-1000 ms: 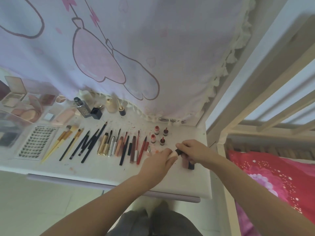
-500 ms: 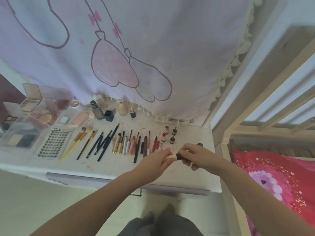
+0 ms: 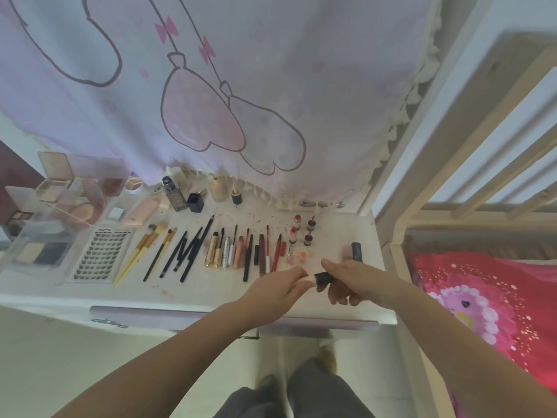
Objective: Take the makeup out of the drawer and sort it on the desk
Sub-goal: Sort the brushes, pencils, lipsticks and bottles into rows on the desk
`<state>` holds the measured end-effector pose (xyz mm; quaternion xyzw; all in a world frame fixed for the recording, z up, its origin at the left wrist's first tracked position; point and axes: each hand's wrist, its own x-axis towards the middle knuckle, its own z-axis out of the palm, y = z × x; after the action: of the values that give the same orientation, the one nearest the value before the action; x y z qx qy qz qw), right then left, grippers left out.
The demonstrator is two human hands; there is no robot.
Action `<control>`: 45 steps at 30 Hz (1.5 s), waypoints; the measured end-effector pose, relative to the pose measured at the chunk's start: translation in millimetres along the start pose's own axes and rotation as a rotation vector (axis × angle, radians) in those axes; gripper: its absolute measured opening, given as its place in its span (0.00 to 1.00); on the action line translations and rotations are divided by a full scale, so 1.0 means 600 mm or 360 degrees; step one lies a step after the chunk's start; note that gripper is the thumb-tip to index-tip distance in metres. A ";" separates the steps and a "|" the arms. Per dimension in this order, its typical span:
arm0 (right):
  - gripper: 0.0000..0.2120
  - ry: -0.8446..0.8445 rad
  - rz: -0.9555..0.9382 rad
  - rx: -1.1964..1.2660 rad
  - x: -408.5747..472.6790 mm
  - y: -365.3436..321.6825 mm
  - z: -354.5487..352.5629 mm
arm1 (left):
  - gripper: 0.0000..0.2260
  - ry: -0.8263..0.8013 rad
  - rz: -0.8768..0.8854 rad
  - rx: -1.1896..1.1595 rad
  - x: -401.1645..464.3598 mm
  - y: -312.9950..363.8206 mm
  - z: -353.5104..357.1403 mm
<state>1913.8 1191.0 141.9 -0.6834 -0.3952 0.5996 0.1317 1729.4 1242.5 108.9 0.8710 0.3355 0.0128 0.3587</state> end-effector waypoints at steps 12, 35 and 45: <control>0.08 0.0213 -0.0278 0.0366 -0.005 0.057 -0.140 | 0.12 -0.0440 -0.0463 -0.1668 0.082 0.037 -0.006; 0.08 0.0734 -0.0648 -0.0657 0.229 0.128 -0.203 | 0.08 0.0755 -0.0872 -0.0473 0.315 0.049 0.126; 0.13 0.0721 -0.0613 -0.0579 0.256 0.121 -0.201 | 0.07 0.0783 -0.0983 -0.0517 0.332 0.041 0.138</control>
<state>2048.0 1286.0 14.4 -0.7243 -0.5780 0.3167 0.2027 1919.2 1297.1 19.6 0.6328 0.6499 0.1648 0.3874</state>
